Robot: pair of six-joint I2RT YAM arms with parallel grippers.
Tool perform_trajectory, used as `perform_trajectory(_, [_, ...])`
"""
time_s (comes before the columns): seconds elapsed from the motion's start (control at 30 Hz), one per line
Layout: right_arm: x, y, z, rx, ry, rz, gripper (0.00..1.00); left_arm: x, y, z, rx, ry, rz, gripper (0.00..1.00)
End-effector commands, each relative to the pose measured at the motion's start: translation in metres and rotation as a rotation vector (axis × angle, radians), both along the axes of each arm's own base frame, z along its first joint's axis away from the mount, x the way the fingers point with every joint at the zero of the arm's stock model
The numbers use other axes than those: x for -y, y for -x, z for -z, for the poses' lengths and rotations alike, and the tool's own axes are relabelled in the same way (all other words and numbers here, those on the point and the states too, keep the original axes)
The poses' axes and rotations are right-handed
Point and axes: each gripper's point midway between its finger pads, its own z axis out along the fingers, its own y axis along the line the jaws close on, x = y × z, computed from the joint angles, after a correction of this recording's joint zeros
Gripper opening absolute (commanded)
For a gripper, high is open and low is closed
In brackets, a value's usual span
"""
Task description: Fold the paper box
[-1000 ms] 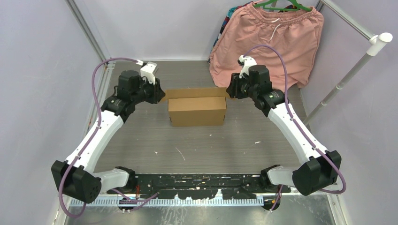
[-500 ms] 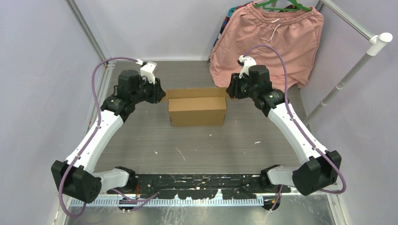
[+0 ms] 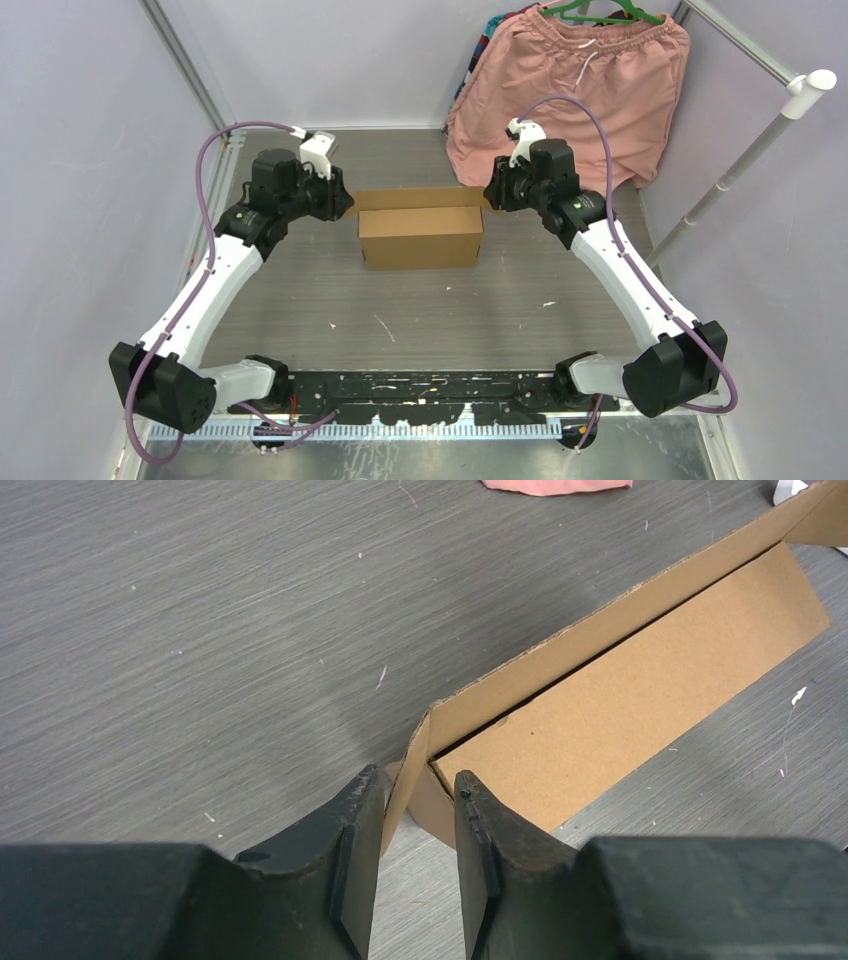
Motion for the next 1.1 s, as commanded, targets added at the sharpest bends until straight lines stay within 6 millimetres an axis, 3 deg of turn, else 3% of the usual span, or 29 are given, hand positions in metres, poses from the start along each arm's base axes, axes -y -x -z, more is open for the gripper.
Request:
perform_trajectory(0.0, [-0.0011,-0.0043,-0.0119,0.049,-0.009,-0.012,0.36,0.0036,-0.0024,-0.0279,0.066,0.020,0.023,0.34])
perform_trajectory(1.07, [-0.0037,-0.0002,-0.0057,0.018,-0.008,-0.032,0.15,0.0061,0.0019,-0.0296,0.056,0.025,0.045,0.33])
